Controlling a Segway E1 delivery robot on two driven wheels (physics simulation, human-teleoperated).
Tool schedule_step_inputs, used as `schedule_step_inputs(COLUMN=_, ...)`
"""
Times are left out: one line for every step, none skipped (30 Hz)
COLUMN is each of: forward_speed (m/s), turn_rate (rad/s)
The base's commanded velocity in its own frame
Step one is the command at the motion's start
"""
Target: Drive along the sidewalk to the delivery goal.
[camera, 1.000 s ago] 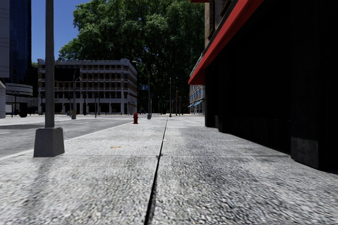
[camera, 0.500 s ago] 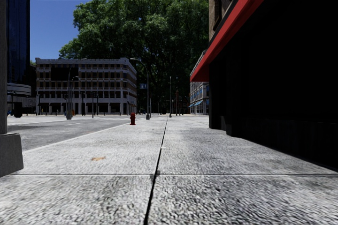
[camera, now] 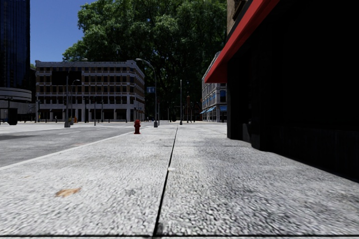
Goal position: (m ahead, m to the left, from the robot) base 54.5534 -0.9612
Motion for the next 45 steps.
schedule_step_inputs(forward_speed=2.00, turn_rate=0.00)
schedule_step_inputs(forward_speed=2.00, turn_rate=0.00)
schedule_step_inputs(forward_speed=2.00, turn_rate=0.00)
schedule_step_inputs(forward_speed=2.00, turn_rate=0.00)
schedule_step_inputs(forward_speed=2.00, turn_rate=0.00)
schedule_step_inputs(forward_speed=2.00, turn_rate=0.00)
schedule_step_inputs(forward_speed=2.00, turn_rate=0.00)
schedule_step_inputs(forward_speed=2.00, turn_rate=0.00)
schedule_step_inputs(forward_speed=2.00, turn_rate=0.00)
schedule_step_inputs(forward_speed=2.00, turn_rate=0.00)
schedule_step_inputs(forward_speed=2.00, turn_rate=0.00)
schedule_step_inputs(forward_speed=2.00, turn_rate=0.00)
schedule_step_inputs(forward_speed=2.00, turn_rate=0.00)
schedule_step_inputs(forward_speed=2.00, turn_rate=0.00)
schedule_step_inputs(forward_speed=2.00, turn_rate=0.00)
schedule_step_inputs(forward_speed=2.00, turn_rate=0.00)
schedule_step_inputs(forward_speed=2.00, turn_rate=0.00)
schedule_step_inputs(forward_speed=2.00, turn_rate=0.00)
schedule_step_inputs(forward_speed=2.00, turn_rate=0.00)
schedule_step_inputs(forward_speed=2.00, turn_rate=0.00)
schedule_step_inputs(forward_speed=2.00, turn_rate=0.00)
schedule_step_inputs(forward_speed=2.00, turn_rate=0.00)
schedule_step_inputs(forward_speed=2.00, turn_rate=0.00)
schedule_step_inputs(forward_speed=2.00, turn_rate=0.00)
schedule_step_inputs(forward_speed=2.00, turn_rate=0.00)
schedule_step_inputs(forward_speed=2.00, turn_rate=0.00)
schedule_step_inputs(forward_speed=2.00, turn_rate=0.00)
schedule_step_inputs(forward_speed=2.00, turn_rate=0.00)
schedule_step_inputs(forward_speed=2.00, turn_rate=0.00)
schedule_step_inputs(forward_speed=2.00, turn_rate=0.00)
schedule_step_inputs(forward_speed=2.00, turn_rate=0.00)
schedule_step_inputs(forward_speed=2.00, turn_rate=0.00)
schedule_step_inputs(forward_speed=2.00, turn_rate=0.00)
schedule_step_inputs(forward_speed=2.00, turn_rate=0.00)
schedule_step_inputs(forward_speed=2.00, turn_rate=0.00)
schedule_step_inputs(forward_speed=2.00, turn_rate=-0.05)
schedule_step_inputs(forward_speed=2.00, turn_rate=-0.16)
schedule_step_inputs(forward_speed=2.00, turn_rate=-0.22)
schedule_step_inputs(forward_speed=2.00, turn_rate=-0.22)
schedule_step_inputs(forward_speed=2.00, turn_rate=-0.24)
schedule_step_inputs(forward_speed=2.00, turn_rate=-0.25)
schedule_step_inputs(forward_speed=2.00, turn_rate=-0.15)
schedule_step_inputs(forward_speed=2.00, turn_rate=-0.15)
schedule_step_inputs(forward_speed=2.00, turn_rate=0.00)
schedule_step_inputs(forward_speed=2.00, turn_rate=0.00)
